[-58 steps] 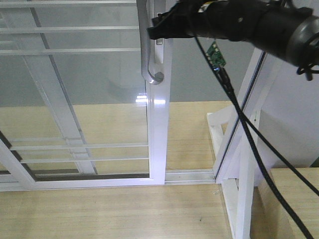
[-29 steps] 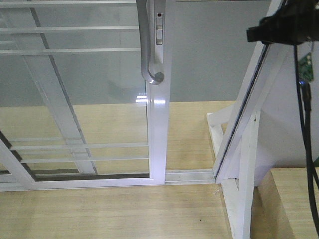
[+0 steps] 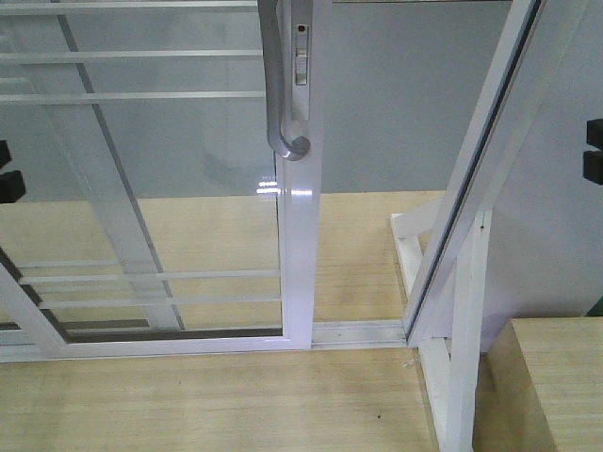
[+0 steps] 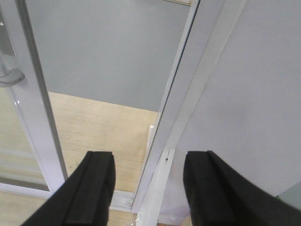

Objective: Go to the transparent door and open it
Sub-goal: 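Open the right gripper and withdraw it from the handle, then reach the left gripper to the silver handle and grasp it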

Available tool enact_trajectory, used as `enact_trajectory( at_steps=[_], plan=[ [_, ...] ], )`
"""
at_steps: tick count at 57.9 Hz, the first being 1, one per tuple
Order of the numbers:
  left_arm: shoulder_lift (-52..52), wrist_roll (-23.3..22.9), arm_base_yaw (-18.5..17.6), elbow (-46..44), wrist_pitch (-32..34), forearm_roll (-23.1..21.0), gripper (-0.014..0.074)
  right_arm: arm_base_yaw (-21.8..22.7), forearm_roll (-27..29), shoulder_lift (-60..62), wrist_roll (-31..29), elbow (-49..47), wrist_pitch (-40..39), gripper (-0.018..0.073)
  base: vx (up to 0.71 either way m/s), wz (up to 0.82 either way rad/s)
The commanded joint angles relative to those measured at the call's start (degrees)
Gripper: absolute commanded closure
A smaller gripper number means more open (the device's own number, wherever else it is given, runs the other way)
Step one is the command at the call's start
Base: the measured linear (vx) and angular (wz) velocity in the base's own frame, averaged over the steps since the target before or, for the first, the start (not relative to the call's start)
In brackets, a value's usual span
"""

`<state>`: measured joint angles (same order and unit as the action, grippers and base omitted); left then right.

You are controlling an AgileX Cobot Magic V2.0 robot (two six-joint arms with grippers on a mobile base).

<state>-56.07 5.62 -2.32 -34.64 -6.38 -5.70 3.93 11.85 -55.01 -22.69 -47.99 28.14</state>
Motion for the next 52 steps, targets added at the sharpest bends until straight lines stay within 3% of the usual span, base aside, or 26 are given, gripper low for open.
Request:
enact_trajectory(
  at_steps=[1,15,22,34,52],
  plan=[
    [-1.70,0.06,-3.18,-1.96,6.38,-0.17,0.0167,0.42,-0.18,1.16,1.26,-1.14,-4.22,0.0144,0.00,0.00],
    [-12.19,-0.57,-13.55,-2.07,25.40,-0.17,0.0152,0.42,-0.12,1.16,2.94,-1.14,-4.47,0.0144,0.00,0.00],
    [-17.41,-0.57,-18.02,-2.48,31.58,-0.17,0.0115,0.42,-0.12,1.16,2.94,-1.14,-4.47,0.0144,0.00,0.00],
    [-25.82,-0.57,-22.34,-11.97,32.55,-0.17,0.0091,0.42,-0.12,1.16,2.94,-1.14,-3.76,0.0144,0.00,0.00],
    [-38.45,-0.57,-22.96,-29.97,32.49,-0.22,0.0091,0.42,-0.14,1.16,2.94,-1.14,-1.20,0.0144,0.00,0.00]
  ],
)
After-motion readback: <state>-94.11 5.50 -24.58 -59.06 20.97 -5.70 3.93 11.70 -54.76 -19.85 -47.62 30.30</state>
